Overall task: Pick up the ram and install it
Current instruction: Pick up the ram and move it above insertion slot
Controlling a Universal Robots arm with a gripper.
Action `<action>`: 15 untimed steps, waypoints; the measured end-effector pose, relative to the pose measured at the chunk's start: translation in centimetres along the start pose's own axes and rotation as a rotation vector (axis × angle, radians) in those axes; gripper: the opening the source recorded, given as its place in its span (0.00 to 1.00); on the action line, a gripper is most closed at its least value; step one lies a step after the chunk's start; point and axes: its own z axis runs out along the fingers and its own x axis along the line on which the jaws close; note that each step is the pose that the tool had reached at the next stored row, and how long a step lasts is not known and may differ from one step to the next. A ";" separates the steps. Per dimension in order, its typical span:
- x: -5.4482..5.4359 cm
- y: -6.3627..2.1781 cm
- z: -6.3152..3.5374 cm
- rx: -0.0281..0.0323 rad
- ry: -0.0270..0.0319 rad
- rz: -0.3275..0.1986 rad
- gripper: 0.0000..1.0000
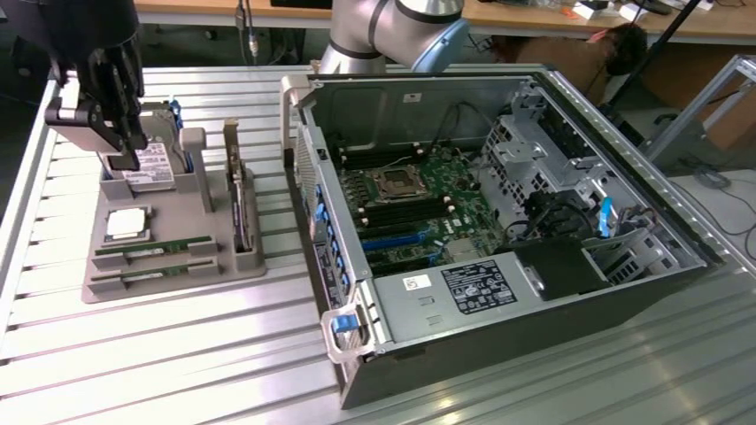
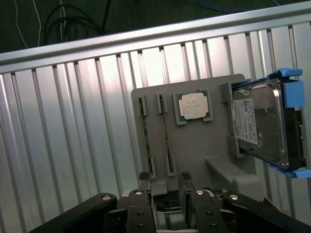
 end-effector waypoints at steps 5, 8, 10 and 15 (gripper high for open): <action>0.0 0.00 0.19 0.0001 -0.0001 0.000 0.36; 0.0 0.00 0.26 0.0000 0.0000 -0.001 0.36; 0.0 -0.01 0.39 0.0000 0.0000 -0.001 0.36; 0.0 -0.01 0.63 0.0001 0.0000 -0.001 0.36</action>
